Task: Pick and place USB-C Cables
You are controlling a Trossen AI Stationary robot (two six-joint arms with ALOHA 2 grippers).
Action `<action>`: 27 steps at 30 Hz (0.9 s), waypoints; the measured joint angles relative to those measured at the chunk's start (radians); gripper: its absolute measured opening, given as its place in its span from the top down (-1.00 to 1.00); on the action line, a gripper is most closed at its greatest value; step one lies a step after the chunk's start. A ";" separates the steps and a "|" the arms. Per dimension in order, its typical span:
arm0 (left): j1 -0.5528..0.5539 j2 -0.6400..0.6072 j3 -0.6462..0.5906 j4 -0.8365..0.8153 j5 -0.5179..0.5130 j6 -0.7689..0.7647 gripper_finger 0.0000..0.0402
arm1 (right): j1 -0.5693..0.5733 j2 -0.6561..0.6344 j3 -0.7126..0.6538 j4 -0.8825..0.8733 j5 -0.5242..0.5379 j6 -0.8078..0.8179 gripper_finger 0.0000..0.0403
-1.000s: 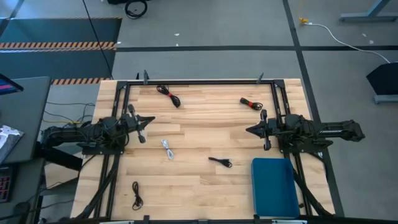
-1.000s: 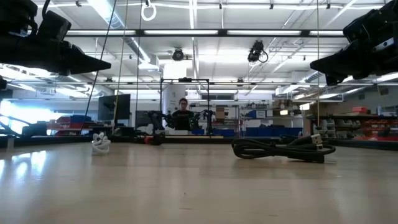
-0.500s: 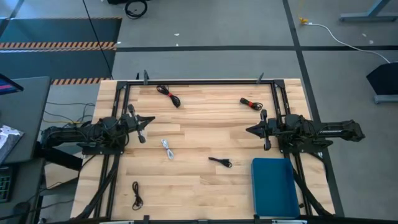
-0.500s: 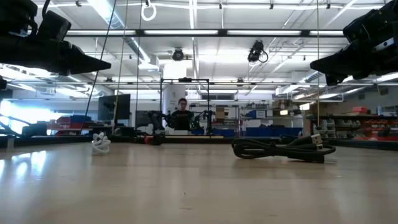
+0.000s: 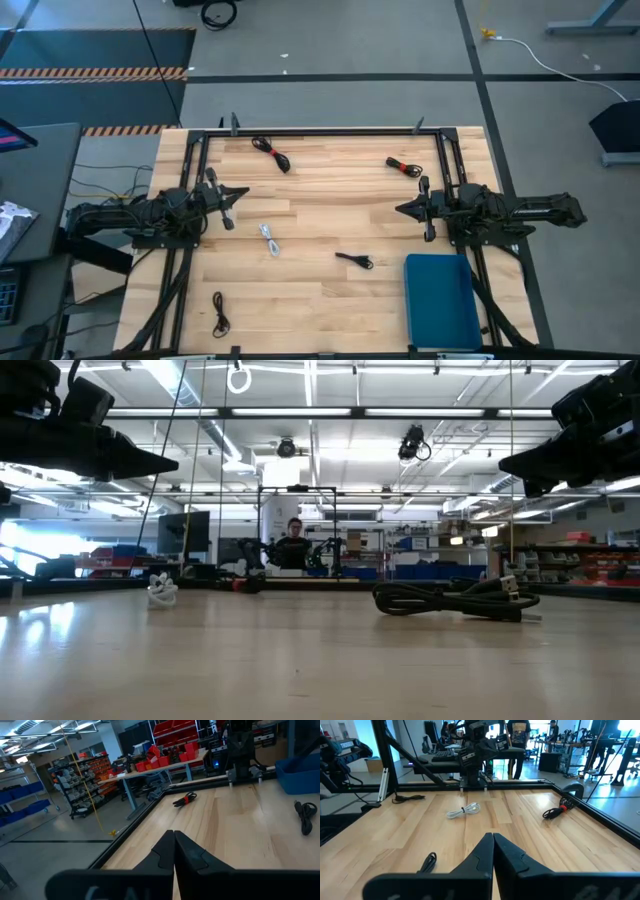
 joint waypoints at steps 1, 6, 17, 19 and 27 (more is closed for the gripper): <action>0.000 0.000 0.000 0.000 0.000 0.000 0.98 | 0.000 0.000 0.000 0.000 0.000 0.000 0.94; 0.000 0.000 0.000 0.000 0.000 0.000 0.98 | 0.000 0.000 0.000 0.000 0.000 0.000 0.94; 0.000 0.000 0.000 0.006 0.066 -0.433 0.98 | -0.001 0.000 0.000 0.004 0.011 -0.154 0.94; 0.000 0.000 0.000 0.022 0.067 -0.503 0.98 | -0.001 0.000 0.000 0.017 0.016 -0.166 0.94; 0.000 0.000 0.000 0.195 0.067 -0.442 0.96 | 0.001 0.000 0.000 0.058 -0.006 -0.060 0.94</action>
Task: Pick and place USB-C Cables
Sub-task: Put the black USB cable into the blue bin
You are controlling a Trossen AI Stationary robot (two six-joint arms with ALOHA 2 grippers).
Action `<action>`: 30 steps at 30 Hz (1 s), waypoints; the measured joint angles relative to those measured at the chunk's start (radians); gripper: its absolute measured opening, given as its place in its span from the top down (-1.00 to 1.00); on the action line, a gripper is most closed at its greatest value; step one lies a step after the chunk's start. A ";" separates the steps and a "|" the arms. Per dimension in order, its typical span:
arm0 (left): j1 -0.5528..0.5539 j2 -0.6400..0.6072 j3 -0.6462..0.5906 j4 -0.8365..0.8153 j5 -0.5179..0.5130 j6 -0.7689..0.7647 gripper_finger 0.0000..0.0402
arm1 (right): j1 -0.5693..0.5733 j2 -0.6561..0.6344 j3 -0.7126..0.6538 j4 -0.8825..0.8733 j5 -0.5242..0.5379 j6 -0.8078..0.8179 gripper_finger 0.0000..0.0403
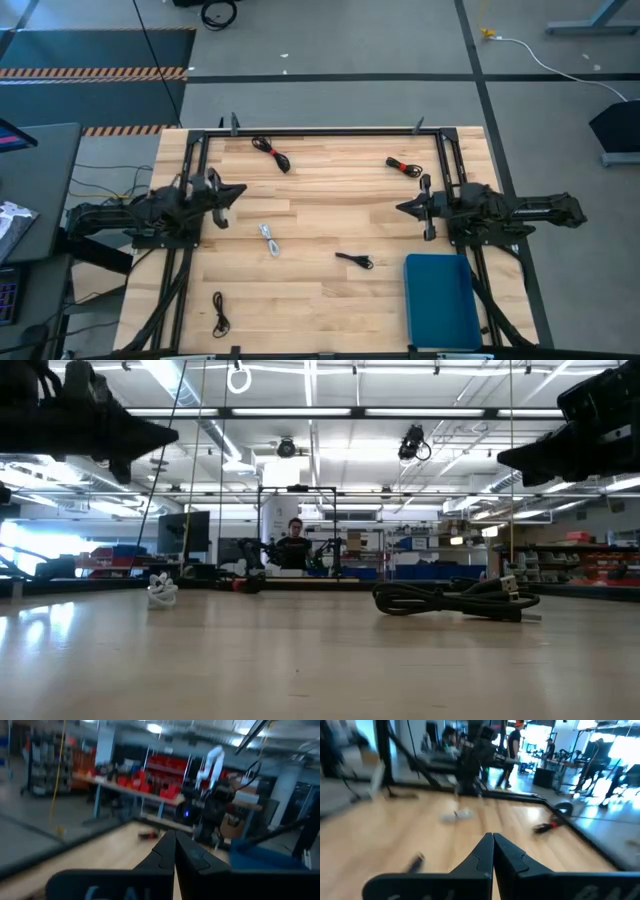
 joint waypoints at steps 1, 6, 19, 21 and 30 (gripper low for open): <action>0.000 0.000 0.000 0.029 -0.001 0.030 0.94 | 0.000 0.000 0.000 0.016 -0.010 0.066 0.94; 0.000 0.000 0.000 0.150 0.000 0.099 0.85 | 0.000 0.000 0.000 0.148 -0.017 0.354 0.94; 0.000 0.000 0.000 0.200 0.000 0.127 0.60 | -0.002 0.000 0.000 0.239 -0.001 0.358 0.94; 0.000 0.000 0.000 0.201 0.000 0.123 0.53 | -0.002 0.002 0.003 0.261 0.016 0.313 0.92; 0.022 0.080 0.081 0.200 0.018 0.139 0.33 | -0.036 0.138 0.155 0.254 0.065 0.204 0.38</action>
